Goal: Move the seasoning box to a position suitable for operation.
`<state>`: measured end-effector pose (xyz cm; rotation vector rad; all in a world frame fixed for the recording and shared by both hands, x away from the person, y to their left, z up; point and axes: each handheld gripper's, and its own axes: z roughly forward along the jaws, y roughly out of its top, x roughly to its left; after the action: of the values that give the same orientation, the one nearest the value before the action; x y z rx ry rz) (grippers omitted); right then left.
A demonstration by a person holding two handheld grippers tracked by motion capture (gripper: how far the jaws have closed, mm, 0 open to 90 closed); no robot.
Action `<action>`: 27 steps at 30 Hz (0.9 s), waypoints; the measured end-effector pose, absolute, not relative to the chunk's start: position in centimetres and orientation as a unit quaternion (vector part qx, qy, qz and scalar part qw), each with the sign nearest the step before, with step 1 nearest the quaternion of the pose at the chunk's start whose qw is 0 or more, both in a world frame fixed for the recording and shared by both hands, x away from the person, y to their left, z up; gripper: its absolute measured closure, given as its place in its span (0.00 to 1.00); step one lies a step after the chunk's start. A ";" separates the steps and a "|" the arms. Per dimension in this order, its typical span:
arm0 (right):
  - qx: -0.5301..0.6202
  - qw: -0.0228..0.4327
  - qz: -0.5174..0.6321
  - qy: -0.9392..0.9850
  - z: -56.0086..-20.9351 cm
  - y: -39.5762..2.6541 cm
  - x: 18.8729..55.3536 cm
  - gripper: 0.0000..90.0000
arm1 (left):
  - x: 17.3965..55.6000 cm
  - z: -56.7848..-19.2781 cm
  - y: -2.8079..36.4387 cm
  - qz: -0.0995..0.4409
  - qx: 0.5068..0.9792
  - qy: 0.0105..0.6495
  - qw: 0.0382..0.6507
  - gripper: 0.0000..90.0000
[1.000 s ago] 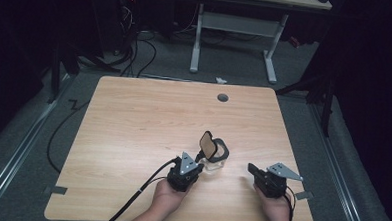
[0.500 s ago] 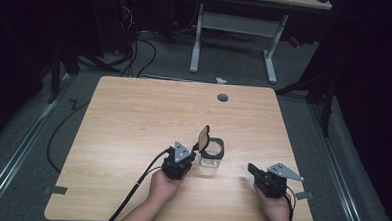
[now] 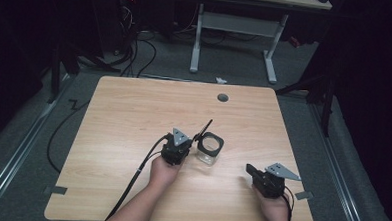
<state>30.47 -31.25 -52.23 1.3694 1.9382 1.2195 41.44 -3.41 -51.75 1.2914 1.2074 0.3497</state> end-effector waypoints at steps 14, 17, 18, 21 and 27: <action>0.482 0.259 0.414 0.728 -52.2 -27.8 31.5 1.00 | 35.3 -52.3 10.1 0.228 0.555 0.536 0.594 0.97; 0.475 0.265 0.409 0.733 -52.0 -27.0 32.7 1.00 | 34.3 -52.7 11.8 0.221 0.541 0.549 0.598 0.92; 0.477 0.260 0.409 0.733 -52.0 -26.9 33.2 1.00 | 34.3 -52.7 11.8 0.221 0.541 0.549 0.598 0.92; 0.478 0.262 0.402 0.736 -52.0 -26.4 34.2 1.00 | 34.3 -53.1 12.4 0.224 0.540 0.557 0.590 0.91; 0.480 0.263 0.386 0.743 -52.2 -25.2 37.9 1.00 | 34.3 -53.4 11.8 0.219 0.547 0.552 0.590 0.86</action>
<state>37.88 -25.21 -52.24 1.2977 2.0101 1.0435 34.32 11.78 -53.39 1.2744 1.2847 0.5101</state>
